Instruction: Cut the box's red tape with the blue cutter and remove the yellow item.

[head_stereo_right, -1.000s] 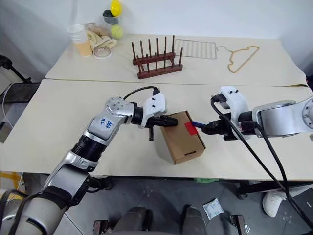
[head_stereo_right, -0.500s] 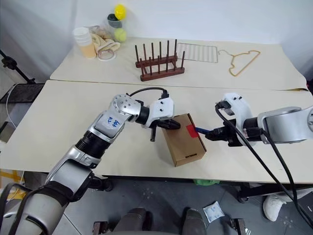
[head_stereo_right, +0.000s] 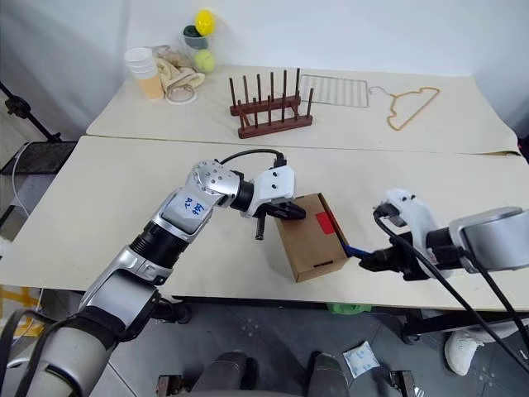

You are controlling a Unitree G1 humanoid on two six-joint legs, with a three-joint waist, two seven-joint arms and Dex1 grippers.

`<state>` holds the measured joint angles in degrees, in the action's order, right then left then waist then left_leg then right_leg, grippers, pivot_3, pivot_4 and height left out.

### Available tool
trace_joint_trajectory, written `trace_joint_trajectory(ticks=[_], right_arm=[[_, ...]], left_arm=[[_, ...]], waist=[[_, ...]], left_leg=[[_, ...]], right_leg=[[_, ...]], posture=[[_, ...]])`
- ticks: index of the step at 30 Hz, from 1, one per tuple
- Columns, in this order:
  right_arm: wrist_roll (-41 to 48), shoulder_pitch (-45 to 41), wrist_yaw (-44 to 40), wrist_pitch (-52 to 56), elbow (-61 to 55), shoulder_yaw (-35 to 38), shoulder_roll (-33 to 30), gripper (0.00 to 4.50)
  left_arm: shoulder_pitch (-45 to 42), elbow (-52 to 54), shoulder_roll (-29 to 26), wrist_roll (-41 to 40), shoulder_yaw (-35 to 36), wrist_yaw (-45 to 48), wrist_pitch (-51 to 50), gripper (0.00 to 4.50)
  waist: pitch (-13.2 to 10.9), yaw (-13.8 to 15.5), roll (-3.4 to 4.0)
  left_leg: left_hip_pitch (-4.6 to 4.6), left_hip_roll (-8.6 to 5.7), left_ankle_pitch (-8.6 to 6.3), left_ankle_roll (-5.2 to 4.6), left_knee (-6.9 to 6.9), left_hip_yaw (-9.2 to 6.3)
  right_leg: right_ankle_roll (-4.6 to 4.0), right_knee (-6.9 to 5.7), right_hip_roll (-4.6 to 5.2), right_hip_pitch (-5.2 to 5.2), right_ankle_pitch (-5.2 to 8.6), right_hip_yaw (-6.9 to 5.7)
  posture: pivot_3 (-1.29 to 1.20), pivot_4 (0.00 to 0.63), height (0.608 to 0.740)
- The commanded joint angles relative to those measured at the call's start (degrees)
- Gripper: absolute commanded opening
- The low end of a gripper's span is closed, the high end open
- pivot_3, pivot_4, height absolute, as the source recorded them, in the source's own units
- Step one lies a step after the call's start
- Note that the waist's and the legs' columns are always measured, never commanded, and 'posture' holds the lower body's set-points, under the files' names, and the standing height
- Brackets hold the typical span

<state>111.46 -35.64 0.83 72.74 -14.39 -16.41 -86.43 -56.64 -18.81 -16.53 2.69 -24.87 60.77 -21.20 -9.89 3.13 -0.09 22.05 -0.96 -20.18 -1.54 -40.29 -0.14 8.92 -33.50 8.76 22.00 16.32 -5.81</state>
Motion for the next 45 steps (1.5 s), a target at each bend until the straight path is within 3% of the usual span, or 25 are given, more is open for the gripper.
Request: trace_joint_trajectory(ticks=[1, 3, 6, 9, 13, 18, 24, 30, 32, 34, 38, 42, 45], right_arm=[[1.54, 1.99, -3.36, -0.61, -3.49, 0.98, -2.60, 0.06], [1.54, 2.07, -2.58, -1.97, -3.41, 2.49, -2.17, 0.06], [1.54, -7.22, 0.40, -2.97, 1.50, 6.30, 4.14, 0.06], [1.54, -11.69, -3.80, 1.70, 7.05, 7.71, 4.97, 0.06], [1.54, -9.85, -5.24, 4.84, 11.02, 10.69, 0.41, 0.06], [-0.99, 1.40, -1.41, 1.03, 15.55, 19.83, -1.27, 0.06], [-24.17, 24.25, -12.13, -8.16, 11.43, 36.87, 9.06, 0.06], [-53.01, 36.05, -24.49, -32.23, 12.52, 37.69, 20.04, 0.06], [-59.88, 36.61, -23.35, -39.88, 16.32, 38.50, 25.94, 0.06], [-64.65, 37.56, -28.10, -46.67, 20.00, 39.06, 29.64, 0.06], [-66.68, 37.28, -32.41, -44.31, 22.81, 40.12, 31.10, 1.40], [-73.65, 38.41, -38.01, -51.82, 23.96, 40.77, 30.08, 2.72], [-72.62, 39.52, -45.84, -54.45, 20.36, 44.32, 29.70, 3.68]], left_arm=[[3.42, -3.61, 0.16, 2.75, -3.97, 0.74, -2.22, 0.00], [3.46, -3.51, 0.24, 2.37, -3.37, 0.58, -1.88, 0.00], [3.25, -2.29, 0.16, 0.65, -1.55, 1.54, -1.89, 0.00], [3.28, -1.16, -0.34, -0.32, -0.16, 2.67, -1.62, 0.00], [2.88, -0.43, -1.75, -1.60, 1.33, 4.31, -0.82, 0.00], [2.04, -0.50, -2.55, -5.44, 5.36, 5.87, 0.78, 0.00], [1.67, -0.77, -3.41, -9.73, 9.95, 7.69, 3.65, 0.00], [1.33, -2.08, -5.25, -13.20, 15.15, 9.25, 7.74, 0.00], [2.03, -1.98, -7.41, -14.52, 16.73, 11.72, 9.21, 0.00], [3.71, -1.55, -10.15, -15.15, 17.23, 14.22, 9.54, 0.00], [6.72, 0.08, -13.13, -15.78, 17.34, 15.58, 7.90, 0.00], [9.24, 1.71, -13.80, -15.53, 17.56, 14.66, 6.88, 0.00], [10.50, 3.75, -13.32, -15.89, 17.71, 13.38, 5.41, 0.00]], waist=[[0.00, 0.04, 0.00], [0.00, 0.02, 0.00], [-0.02, -0.25, 0.05], [-0.02, -0.29, 0.26], [-0.04, 0.16, 0.23], [-0.07, -0.27, 0.18], [-0.16, -0.14, 0.08], [-0.18, -0.10, 0.13], [-0.22, -0.30, 0.05], [-0.20, -0.47, 0.10], [-0.12, -0.93, 0.40], [-0.13, -0.88, 0.39], [-0.13, -0.74, 0.39]], left_leg=[[0.00, 0.00, 0.00, 0.00, 0.00, -0.02], [-0.01, -0.01, 0.00, 0.00, 0.00, -0.05], [-0.02, 0.00, 0.00, 0.00, -0.04, -0.03], [-0.02, 0.00, 0.02, 0.00, -0.06, 0.03], [0.18, 0.03, -0.01, 0.05, 0.00, -0.23], [0.30, -0.21, -0.03, -0.04, 0.12, 0.42], [0.26, -0.16, 0.02, -0.03, 0.06, 0.98], [0.28, -0.28, 0.03, -0.06, 0.02, 1.09], [0.22, -0.24, 0.03, -0.06, 0.03, 1.09], [0.18, -0.23, 0.05, -0.03, 0.09, 1.16], [0.08, -0.23, 0.05, -0.02, 0.18, 1.23], [0.09, -0.22, 0.06, -0.02, 0.10, 1.19], [0.09, -0.22, 0.06, -0.02, 0.11, 1.19]], right_leg=[[0.00, 0.01, 0.00, -0.02, 0.00, -0.01], [0.00, 0.03, 0.01, -0.04, 0.00, -0.03], [-0.02, 0.06, 0.02, -0.07, -0.01, -0.03], [-0.10, 0.05, 0.04, -0.02, -0.06, -0.02], [-0.11, 0.06, -0.03, 0.05, -0.06, -0.21], [-0.10, -0.03, 0.19, 0.41, -0.06, -0.31], [-0.12, -0.28, 0.11, 0.49, -0.07, -0.44], [-0.06, -0.28, 0.14, 0.54, -0.10, -0.32], [-0.05, -0.30, 0.09, 0.52, -0.10, -0.32], [-0.06, -0.30, 0.08, 0.55, -0.10, -0.27], [-0.06, -0.32, 0.07, 0.54, -0.10, -0.24], [-0.06, -0.33, 0.07, 0.50, -0.10, -0.24], [-0.06, -0.32, 0.07, 0.50, -0.10, -0.24]], posture=[[0.00, 0.150, 0.740], [0.00, 0.150, 0.740], [0.00, 0.150, 0.740], [0.00, 0.150, 0.740], [0.00, 0.150, 0.740], [0.00, 0.150, 0.740], [0.00, 0.150, 0.740], [0.00, 0.150, 0.740], [0.00, 0.150, 0.740], [0.00, 0.150, 0.740], [0.00, 0.150, 0.740], [0.00, 0.150, 0.740], [0.00, 0.150, 0.740]])
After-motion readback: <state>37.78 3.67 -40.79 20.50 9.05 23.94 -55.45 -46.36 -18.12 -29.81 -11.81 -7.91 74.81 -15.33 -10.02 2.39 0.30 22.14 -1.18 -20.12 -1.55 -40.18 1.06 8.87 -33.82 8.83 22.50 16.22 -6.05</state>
